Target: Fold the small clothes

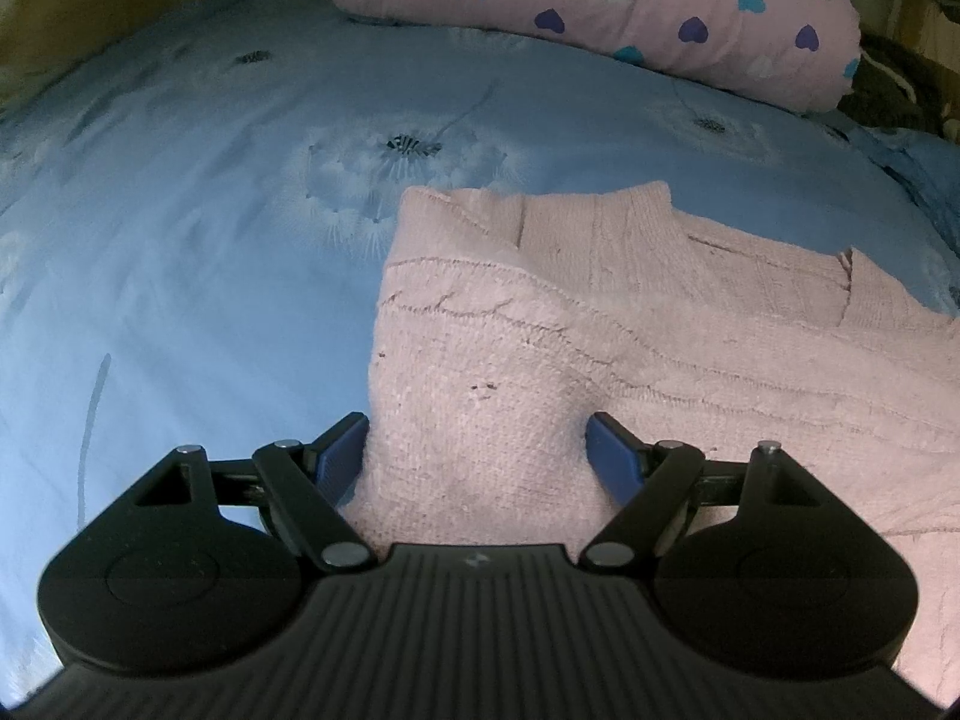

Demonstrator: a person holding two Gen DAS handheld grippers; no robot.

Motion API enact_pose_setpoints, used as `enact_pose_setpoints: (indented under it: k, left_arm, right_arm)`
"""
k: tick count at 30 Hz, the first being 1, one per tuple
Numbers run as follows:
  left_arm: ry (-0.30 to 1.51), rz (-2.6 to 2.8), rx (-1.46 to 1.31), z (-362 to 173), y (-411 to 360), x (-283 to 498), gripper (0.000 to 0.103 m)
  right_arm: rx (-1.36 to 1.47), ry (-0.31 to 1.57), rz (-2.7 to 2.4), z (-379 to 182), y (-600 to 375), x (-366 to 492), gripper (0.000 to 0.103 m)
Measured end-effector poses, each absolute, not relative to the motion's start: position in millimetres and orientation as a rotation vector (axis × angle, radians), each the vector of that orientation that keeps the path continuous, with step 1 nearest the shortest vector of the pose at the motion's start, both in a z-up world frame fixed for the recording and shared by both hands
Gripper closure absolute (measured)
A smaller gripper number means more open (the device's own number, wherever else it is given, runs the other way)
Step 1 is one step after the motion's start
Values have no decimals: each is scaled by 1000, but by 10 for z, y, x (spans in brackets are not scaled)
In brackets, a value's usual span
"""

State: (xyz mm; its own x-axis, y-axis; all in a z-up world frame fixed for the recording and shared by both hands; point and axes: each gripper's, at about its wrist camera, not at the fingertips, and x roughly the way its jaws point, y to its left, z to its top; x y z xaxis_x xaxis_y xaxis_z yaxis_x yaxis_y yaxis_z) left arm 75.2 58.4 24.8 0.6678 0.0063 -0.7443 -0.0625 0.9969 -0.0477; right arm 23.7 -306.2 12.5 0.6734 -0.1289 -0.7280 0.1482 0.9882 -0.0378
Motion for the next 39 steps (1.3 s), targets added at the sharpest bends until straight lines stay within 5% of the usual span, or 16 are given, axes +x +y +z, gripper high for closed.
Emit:
enact_pose_setpoints:
  k: [4,8,39]
  left_arm:
    - [839,41,-75,246,579,747,19]
    - [817,31,-57,223,580,725,19]
    - [794,-154,82,849,273,-1236,19]
  right_arm:
    - [117,668,-107,399,-3015,66,89]
    - [165,627,-66,448,-2866,-169,40]
    - [143,584,142,388,-2100,-1827,39]
